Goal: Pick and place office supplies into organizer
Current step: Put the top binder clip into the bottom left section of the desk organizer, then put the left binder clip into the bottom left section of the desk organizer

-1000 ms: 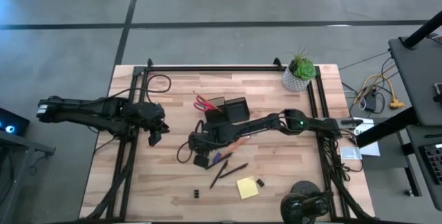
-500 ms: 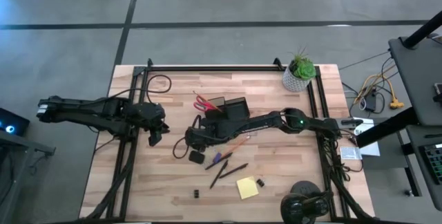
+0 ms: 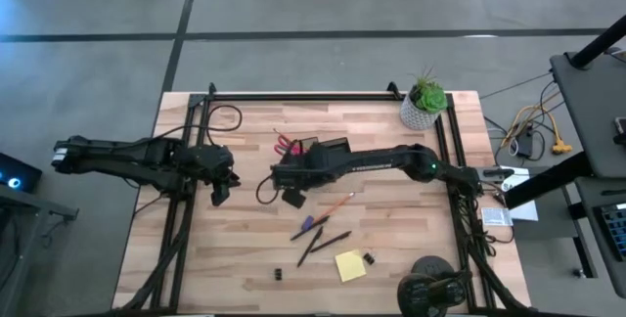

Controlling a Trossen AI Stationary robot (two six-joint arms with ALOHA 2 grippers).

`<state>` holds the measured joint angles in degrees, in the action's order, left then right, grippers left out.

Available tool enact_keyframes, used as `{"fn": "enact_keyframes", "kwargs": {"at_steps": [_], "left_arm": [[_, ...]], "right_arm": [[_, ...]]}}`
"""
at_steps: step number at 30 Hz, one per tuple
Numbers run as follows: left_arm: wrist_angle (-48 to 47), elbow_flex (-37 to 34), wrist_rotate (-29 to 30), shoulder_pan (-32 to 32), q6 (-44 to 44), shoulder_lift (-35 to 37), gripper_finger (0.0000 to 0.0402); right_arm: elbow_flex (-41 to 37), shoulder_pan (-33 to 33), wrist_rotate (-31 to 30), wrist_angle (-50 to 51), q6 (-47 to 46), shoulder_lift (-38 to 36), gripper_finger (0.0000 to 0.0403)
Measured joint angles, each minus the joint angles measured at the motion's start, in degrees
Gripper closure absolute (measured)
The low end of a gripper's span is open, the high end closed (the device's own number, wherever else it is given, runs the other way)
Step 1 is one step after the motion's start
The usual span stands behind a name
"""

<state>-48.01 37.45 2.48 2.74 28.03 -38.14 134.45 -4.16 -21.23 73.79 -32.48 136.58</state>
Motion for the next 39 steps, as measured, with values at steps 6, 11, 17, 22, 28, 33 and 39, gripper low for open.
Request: {"fn": "enact_keyframes", "kwargs": {"at_steps": [6, 11, 17, 22, 28, 33, 39], "left_arm": [[0.64, -0.09, 0.98, 0.0, -0.17, 0.06, 0.0328], [1.29, -0.13, 0.98, 0.0, -0.28, 0.06, 0.0328], [1.18, -0.11, 0.96, 0.0, -0.04, 0.01, 0.0328], [1.13, -0.26, 1.03, 0.0, 0.03, 0.06, 0.0328], [1.2, -0.31, 1.05, 0.0, 0.09, -0.12, 0.0328], [1.33, -0.31, 1.07, 0.0, 0.13, -0.08, 0.0328], [1.31, -0.31, 1.07, 0.0, 0.2, -0.08, 0.0328]], "right_arm": [[-1.09, 3.64, 1.39, 0.06, 6.51, -0.11, 0.0344], [-4.97, 6.32, 9.35, -5.04, 14.94, 0.08, 0.0344], [-9.75, 8.01, 12.33, -6.68, 17.94, 0.11, 0.0344], [-11.64, 8.68, 12.22, -8.73, 18.13, 0.08, 0.0342], [-12.42, 8.55, 12.1, -10.11, 19.16, 0.08, 0.0311], [-12.46, 8.34, 12.1, -10.21, 20.05, 0.05, 0.0268], [-10.86, 7.17, 12.5, -9.5, 19.64, -0.22, 0.022]]}}
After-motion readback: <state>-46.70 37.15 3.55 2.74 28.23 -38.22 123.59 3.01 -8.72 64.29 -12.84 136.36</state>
